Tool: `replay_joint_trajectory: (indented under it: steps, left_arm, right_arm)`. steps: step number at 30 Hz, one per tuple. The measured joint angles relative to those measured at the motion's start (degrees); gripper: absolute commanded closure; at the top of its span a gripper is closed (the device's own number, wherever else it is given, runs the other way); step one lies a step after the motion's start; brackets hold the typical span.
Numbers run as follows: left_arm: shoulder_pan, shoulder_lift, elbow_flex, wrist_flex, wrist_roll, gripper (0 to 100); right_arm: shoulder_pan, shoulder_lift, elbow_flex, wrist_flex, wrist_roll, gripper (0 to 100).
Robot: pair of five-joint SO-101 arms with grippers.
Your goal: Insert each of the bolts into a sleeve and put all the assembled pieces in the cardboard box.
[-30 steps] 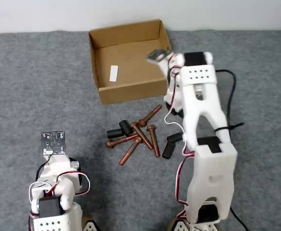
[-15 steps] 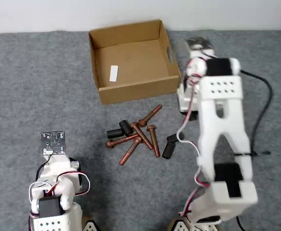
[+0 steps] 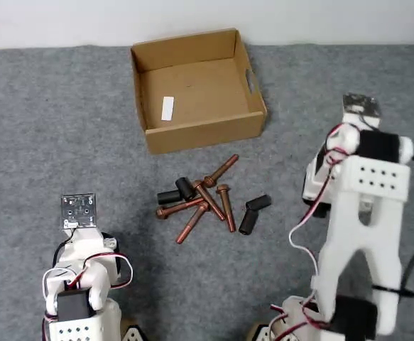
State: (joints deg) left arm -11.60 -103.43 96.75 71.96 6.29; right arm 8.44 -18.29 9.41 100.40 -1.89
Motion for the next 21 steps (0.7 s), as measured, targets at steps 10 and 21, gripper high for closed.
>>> replay_joint_trajectory:
  steps: [10,21]
  left_arm:
    - [-0.44,0.0,-6.95,-2.29,0.0,99]
    - [2.64,8.88,-22.95,-2.73,0.0,99]
  right_arm:
    - [4.92,-7.03,7.3,0.0,0.0,99.0]
    - [9.14,-14.86,13.45,0.0,0.0,99.0]
